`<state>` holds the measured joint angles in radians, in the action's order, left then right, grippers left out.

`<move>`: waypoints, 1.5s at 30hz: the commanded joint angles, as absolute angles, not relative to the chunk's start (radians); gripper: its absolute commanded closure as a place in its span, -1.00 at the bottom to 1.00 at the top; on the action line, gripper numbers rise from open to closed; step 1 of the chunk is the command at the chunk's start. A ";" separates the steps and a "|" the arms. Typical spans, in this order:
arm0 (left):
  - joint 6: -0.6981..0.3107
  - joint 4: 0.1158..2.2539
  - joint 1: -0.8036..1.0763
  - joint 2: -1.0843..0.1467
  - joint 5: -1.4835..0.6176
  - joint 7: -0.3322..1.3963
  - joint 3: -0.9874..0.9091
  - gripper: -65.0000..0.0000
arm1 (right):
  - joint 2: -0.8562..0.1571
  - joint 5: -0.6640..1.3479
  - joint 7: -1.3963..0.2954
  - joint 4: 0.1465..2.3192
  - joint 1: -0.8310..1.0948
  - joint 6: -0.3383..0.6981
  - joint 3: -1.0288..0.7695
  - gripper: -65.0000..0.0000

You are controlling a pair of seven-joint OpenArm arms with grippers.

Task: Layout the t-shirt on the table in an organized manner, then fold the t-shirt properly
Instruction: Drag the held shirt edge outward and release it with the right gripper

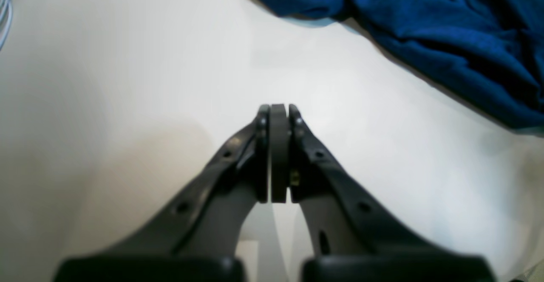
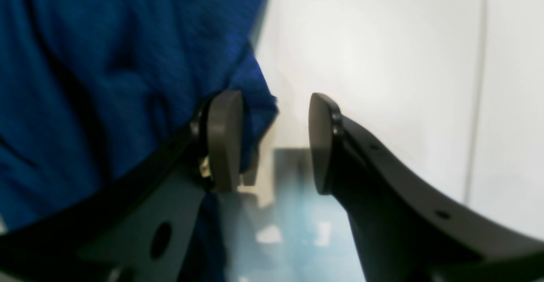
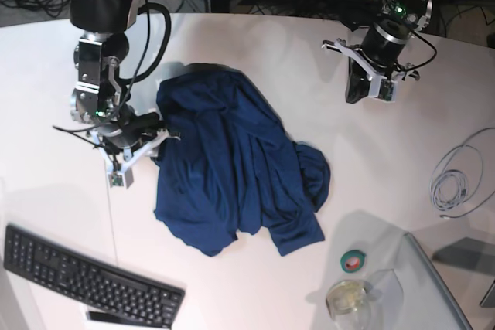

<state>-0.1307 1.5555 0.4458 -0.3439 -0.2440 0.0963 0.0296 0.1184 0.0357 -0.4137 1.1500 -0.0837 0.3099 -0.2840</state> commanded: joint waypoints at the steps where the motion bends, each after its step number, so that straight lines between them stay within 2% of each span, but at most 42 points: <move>1: -0.130 1.570 0.441 -0.351 -0.249 0.071 0.027 1.00 | 0.116 0.059 -0.390 1.164 -0.105 0.317 -0.280 0.23; 13: -0.130 1.577 0.437 -0.349 -0.249 0.071 0.025 1.00 | 0.113 0.070 -0.410 1.070 -0.113 0.317 -0.283 0.27; 15: -0.130 1.575 0.430 -0.349 -0.249 0.071 0.027 1.00 | 0.113 0.070 -0.412 1.087 -0.110 0.317 -0.283 0.53; 17: -0.130 1.572 0.429 -0.349 -0.249 0.071 0.027 1.00 | 0.113 0.070 -0.412 1.124 -0.090 0.317 -0.283 0.94; 18: -0.130 1.572 0.429 -0.349 -0.249 0.071 0.025 1.00 | 0.113 0.070 -0.412 1.153 -0.079 0.317 -0.282 1.00; 28: -0.130 1.573 0.429 -0.349 -0.249 0.071 0.022 1.00 | 0.111 0.070 -0.547 1.526 0.007 0.312 -0.286 1.00; 33: -0.130 1.577 0.429 -0.349 -0.249 0.071 0.021 1.00 | 0.111 0.068 -0.575 1.609 0.030 0.311 -0.323 1.00; 40: -0.130 1.575 0.429 -0.349 -0.249 0.071 0.021 1.00 | 0.084 0.068 -0.573 1.600 -0.005 0.311 -0.452 1.00; 45: -0.130 1.578 0.429 -0.351 -0.249 0.071 0.019 1.00 | 0.007 0.070 -0.573 1.330 -0.113 0.311 -0.458 0.99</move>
<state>-0.1287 1.5589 0.4297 -0.3405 -0.2432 0.0959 0.0231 0.0078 0.0647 -0.5903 1.3090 -0.1032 0.3077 -0.4610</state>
